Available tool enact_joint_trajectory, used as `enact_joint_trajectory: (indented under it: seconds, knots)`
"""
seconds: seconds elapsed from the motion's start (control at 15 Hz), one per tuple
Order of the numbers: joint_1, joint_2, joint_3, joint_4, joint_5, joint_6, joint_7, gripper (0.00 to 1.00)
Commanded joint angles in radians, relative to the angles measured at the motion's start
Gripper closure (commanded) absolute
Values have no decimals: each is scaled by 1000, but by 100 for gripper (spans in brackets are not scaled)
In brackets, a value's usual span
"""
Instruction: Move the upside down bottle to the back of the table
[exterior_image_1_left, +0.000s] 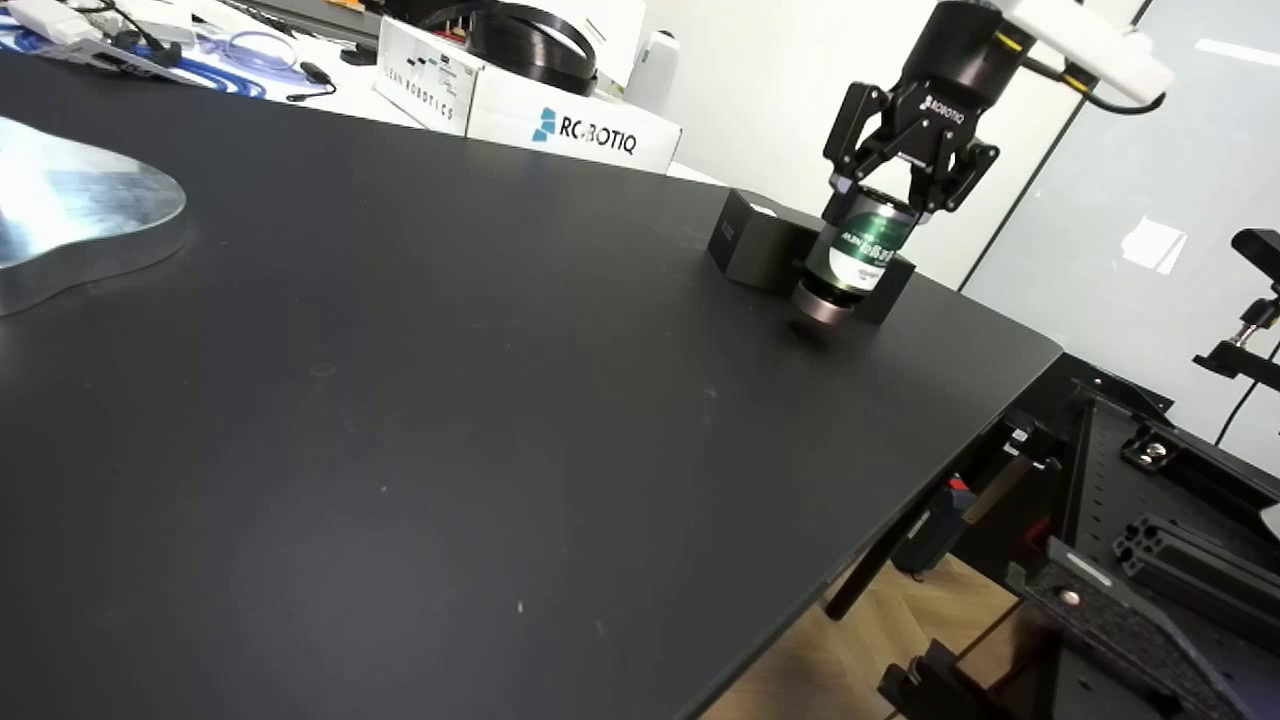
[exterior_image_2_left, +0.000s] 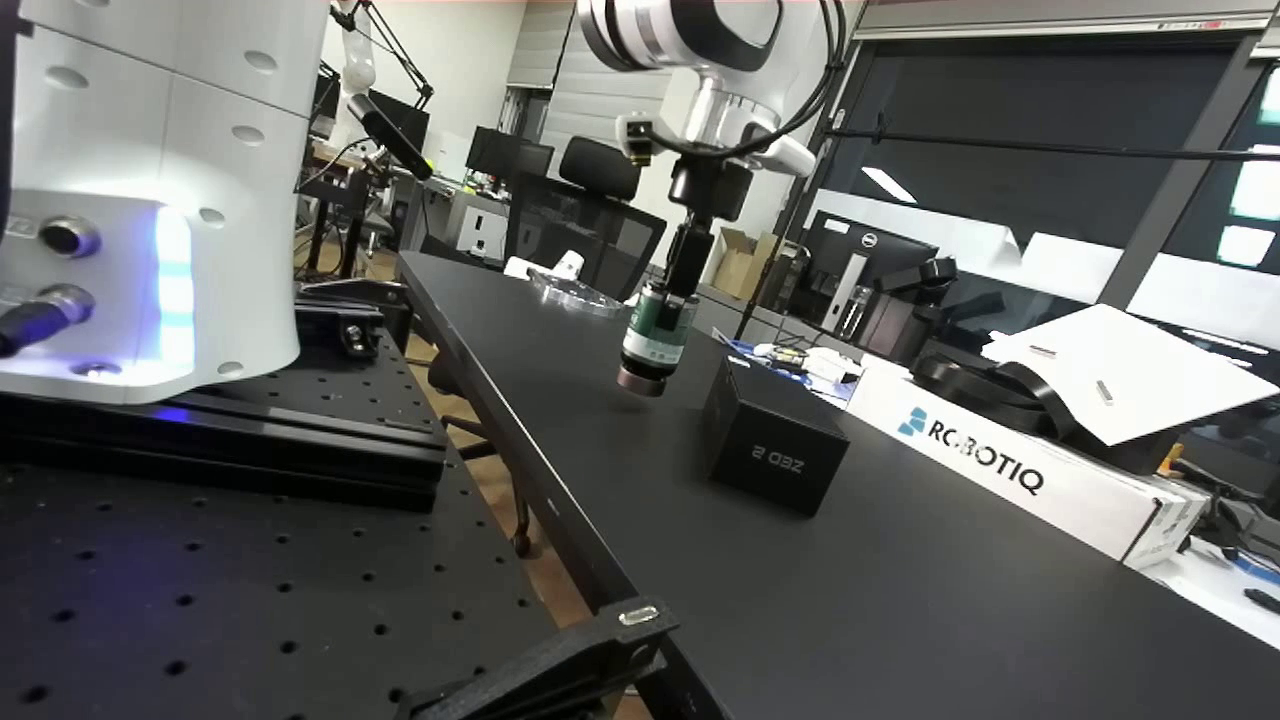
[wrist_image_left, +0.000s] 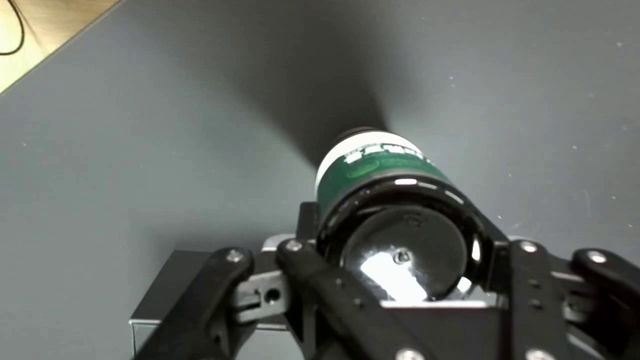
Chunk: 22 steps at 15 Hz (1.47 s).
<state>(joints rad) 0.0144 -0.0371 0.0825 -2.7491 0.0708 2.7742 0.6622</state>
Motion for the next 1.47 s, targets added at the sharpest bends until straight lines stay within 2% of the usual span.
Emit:
enact_joint_trajectory:
  seconds: [0.0, 0.33, 0.6, 1.07, 1.4]
  knots:
    - [21, -126, -3, 27, 79, -66, -57, 56]
    - [24, -240, 9, 78, 116, -140, -105, 56]
    - [0, -233, 15, 162, 88, -178, -118, 56]
    - [-59, -71, -35, 446, 58, -268, -195, 56]
    - [-73, 94, -92, 695, 66, -389, -274, 56]
